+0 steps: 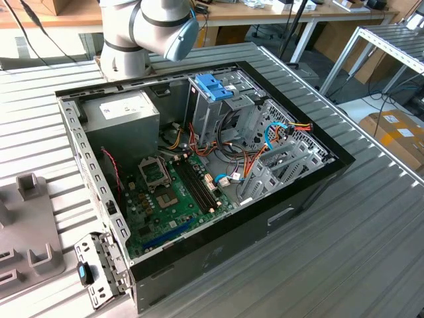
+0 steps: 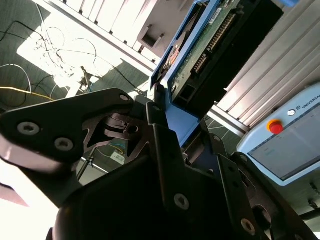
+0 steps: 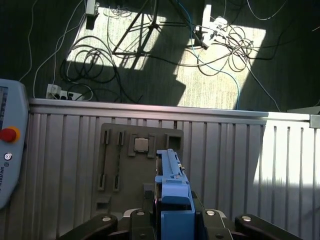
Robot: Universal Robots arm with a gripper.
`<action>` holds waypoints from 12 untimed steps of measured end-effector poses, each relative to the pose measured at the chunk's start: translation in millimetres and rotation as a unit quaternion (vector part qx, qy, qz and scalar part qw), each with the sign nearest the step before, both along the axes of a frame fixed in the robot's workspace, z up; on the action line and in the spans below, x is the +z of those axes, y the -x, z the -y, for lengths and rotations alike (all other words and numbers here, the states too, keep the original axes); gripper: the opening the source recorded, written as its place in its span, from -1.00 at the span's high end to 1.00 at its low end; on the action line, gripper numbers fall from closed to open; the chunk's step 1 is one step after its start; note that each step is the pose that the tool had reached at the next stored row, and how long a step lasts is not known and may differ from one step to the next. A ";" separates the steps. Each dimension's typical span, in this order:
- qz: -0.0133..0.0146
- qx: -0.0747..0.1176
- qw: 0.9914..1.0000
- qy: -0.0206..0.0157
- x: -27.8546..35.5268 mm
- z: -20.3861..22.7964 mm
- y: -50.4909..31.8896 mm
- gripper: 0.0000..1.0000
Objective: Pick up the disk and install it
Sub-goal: 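Pick up the disk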
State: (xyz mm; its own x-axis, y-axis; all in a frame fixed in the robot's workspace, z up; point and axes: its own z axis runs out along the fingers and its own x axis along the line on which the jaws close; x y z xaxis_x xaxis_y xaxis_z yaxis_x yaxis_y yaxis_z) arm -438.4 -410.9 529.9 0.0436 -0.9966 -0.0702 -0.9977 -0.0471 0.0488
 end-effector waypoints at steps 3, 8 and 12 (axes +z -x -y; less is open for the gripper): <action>0.000 0.000 1.000 0.000 0.0 0.0 -0.9 0.26; 0.000 0.000 1.000 0.001 -0.1 0.0 -5.2 0.26; 0.000 0.000 1.000 0.001 -0.2 0.0 -9.1 0.26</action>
